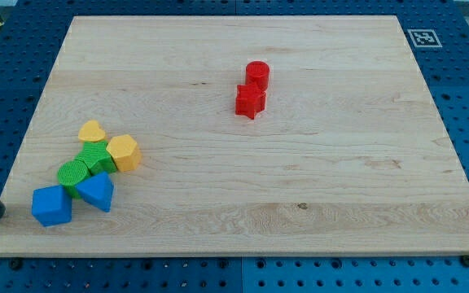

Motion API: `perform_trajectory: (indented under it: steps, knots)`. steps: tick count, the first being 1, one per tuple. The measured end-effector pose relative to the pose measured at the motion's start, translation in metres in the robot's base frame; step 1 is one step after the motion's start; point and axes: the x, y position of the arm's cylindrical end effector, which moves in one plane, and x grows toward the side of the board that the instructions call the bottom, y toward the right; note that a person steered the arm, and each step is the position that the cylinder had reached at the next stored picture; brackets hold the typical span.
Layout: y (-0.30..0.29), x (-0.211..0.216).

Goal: Move the green star and green circle towards center

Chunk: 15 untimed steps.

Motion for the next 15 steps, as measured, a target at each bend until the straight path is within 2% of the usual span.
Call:
perform_trajectory:
  steps: [1, 8, 11, 13, 15]
  knots:
    - [0.002, 0.0]
    - [0.135, -0.005]
    - [0.159, -0.042]
    - [0.229, -0.068]
    - [0.318, -0.128]
